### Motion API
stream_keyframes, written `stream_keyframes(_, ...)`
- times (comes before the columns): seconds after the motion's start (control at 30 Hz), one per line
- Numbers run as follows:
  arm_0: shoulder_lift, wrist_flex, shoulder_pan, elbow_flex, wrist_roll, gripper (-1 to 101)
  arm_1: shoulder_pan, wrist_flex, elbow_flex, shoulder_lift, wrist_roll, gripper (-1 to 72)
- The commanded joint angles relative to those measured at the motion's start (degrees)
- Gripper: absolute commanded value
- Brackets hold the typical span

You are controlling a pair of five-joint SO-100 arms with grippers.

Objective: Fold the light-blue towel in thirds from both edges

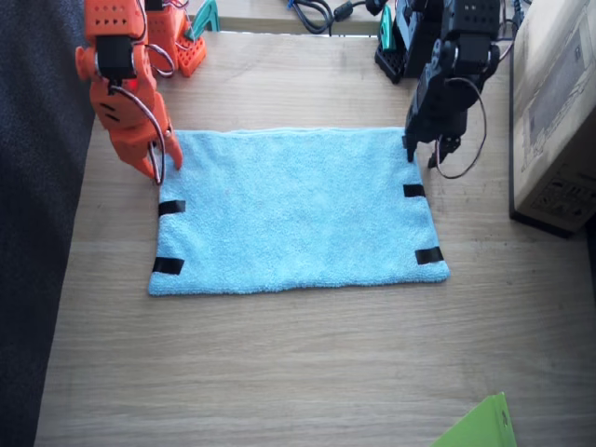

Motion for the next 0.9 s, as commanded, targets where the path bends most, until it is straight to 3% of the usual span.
stream_keyframes(0.0, 0.26, 0.53, -0.53, -1.05, 0.88, 8, 1.32, -0.97, -0.18, -0.18, 0.79, 21.2)
stream_keyframes(0.1, -0.18, 0.79, -1.32, -1.14, 1.49, 1, 1.14, -0.97, 0.0, -0.18, 0.7, 18.6)
stream_keyframes(0.13, -0.18, 0.88, -1.49, -1.05, 1.67, 0, 1.14, -1.05, 0.0, -0.18, 0.7, 15.2)
stream_keyframes(0.2, 0.0, 0.88, -1.85, -0.7, 1.67, 0, 1.14, -1.23, 0.0, -0.18, 0.88, 1.8)
stream_keyframes(0.23, 0.18, 0.88, -1.93, -0.53, 1.67, 0, 1.14, -1.23, 0.09, -0.18, 0.97, 0.1)
stream_keyframes(0.87, 4.75, 0.97, 0.0, 1.58, 2.2, 0, 3.16, 0.53, 2.02, 7.29, 0.7, 0.1)
